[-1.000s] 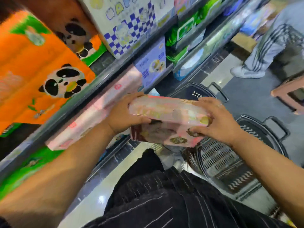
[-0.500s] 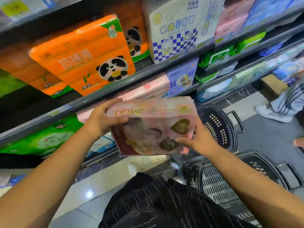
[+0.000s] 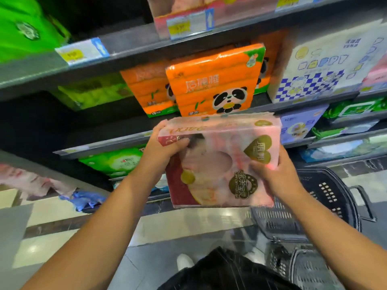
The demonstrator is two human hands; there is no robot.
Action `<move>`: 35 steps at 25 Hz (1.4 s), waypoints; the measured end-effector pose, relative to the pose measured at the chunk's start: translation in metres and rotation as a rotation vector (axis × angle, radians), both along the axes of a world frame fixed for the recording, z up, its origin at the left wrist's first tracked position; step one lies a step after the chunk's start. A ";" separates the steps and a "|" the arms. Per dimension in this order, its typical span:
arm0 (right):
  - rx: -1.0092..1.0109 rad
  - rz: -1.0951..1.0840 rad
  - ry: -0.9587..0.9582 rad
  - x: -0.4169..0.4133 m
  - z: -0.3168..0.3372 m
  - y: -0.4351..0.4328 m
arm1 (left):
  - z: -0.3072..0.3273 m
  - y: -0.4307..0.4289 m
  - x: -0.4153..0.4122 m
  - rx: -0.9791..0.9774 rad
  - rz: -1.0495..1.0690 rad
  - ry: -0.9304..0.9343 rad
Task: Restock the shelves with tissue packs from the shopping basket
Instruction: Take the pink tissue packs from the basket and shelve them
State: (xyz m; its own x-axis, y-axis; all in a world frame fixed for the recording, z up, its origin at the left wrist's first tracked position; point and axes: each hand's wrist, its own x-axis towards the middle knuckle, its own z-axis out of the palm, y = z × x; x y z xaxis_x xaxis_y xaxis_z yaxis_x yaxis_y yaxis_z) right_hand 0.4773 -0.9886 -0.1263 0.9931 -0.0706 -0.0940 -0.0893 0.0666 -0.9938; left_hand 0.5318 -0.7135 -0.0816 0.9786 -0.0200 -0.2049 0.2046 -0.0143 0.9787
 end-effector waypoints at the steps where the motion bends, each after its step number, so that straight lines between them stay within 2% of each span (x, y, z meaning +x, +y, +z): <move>1: 0.026 -0.019 0.028 0.003 0.005 0.010 | 0.004 0.012 -0.001 0.049 -0.027 -0.022; 4: 0.112 -0.047 0.038 0.010 0.018 0.035 | 0.015 0.040 -0.004 0.100 -0.058 -0.071; 10: 0.188 -0.043 -0.016 0.021 0.050 0.091 | 0.031 0.103 -0.013 0.037 -0.038 -0.131; 13: 0.165 -0.028 -0.070 0.029 0.071 0.121 | 0.036 0.134 -0.020 0.081 -0.029 -0.156; 15: 0.130 -0.010 -0.109 0.035 0.087 0.143 | 0.041 0.152 -0.017 0.118 0.055 -0.199; 21: 0.051 0.037 -0.127 0.052 0.119 0.206 | 0.063 0.204 0.003 0.027 0.206 -0.292; 25: -0.061 0.226 -0.136 0.061 0.147 0.218 | 0.086 0.221 0.006 -0.073 0.253 -0.356; 27: -0.139 0.241 -0.163 0.070 0.160 0.219 | 0.101 0.226 0.009 -0.091 0.255 -0.386; 31: -0.177 0.111 -0.328 0.087 0.191 0.223 | 0.144 0.227 0.022 -0.023 0.222 -0.486; 35: -0.166 0.020 -0.531 0.111 0.226 0.225 | 0.194 0.221 0.044 0.056 0.261 -0.681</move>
